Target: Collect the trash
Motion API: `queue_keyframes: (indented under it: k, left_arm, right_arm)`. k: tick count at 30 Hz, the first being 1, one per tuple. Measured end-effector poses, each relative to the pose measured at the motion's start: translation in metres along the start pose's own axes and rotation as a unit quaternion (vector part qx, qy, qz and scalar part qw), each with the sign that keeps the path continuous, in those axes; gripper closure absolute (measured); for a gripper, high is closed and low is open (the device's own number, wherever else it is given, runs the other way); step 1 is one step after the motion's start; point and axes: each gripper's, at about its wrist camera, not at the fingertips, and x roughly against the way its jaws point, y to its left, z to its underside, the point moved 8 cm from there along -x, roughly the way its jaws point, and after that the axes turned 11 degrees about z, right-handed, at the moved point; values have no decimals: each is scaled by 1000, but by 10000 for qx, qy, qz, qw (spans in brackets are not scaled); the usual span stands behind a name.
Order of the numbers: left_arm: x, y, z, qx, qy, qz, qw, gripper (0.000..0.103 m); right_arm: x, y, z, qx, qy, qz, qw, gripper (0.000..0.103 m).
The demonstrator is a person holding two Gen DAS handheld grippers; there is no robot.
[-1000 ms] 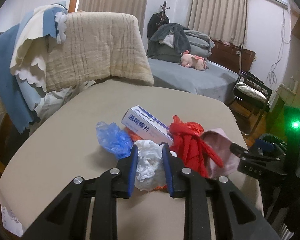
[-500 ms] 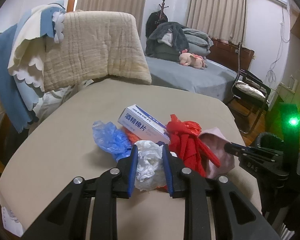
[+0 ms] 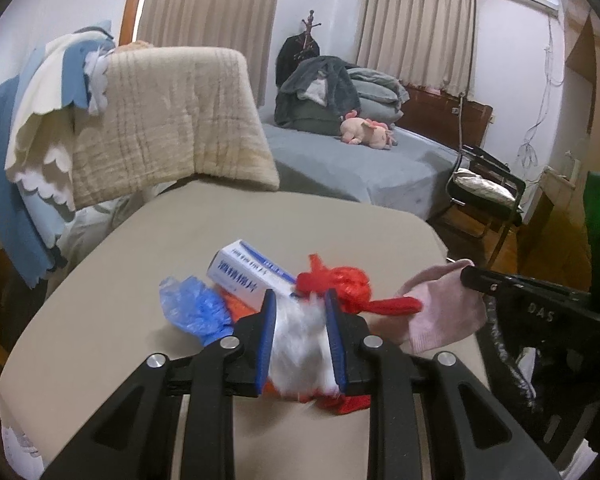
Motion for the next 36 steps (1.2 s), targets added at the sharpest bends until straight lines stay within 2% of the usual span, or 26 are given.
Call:
queue_keyframes:
  k: [7,12,15,20,23,26,36]
  left_arm:
    - [1,-24,-9,-90,-36,222,9997,84]
    - [3,-20,10,-47,95,200,9997,83]
    - [2,-13,30,-89,288,96,9995,75]
    - [-1,-4,59,-45,580,-45,9983,54]
    - [-4,4,73,23,698,-164,9974,48]
    - [-11,12,85,101,846,-238,9961,45]
    - [-18,24,102,340,1207,-293,9917,45]
  right_arm:
    - [31,-21,-15,-147,-238,-20,9996,101]
    - [28,-23,0,-70,-130,10,9999,101]
    - [16,-18,22,-83,107,-28,9999,101]
    - [4,-10,45,1,321,-37,9995,101]
    - [0,-7,52,24,397,-27,9992,101]
    - [-3,-6,56,56,445,-6,9990,101]
    - [-6,-3,56,94,465,-34,9989,101]
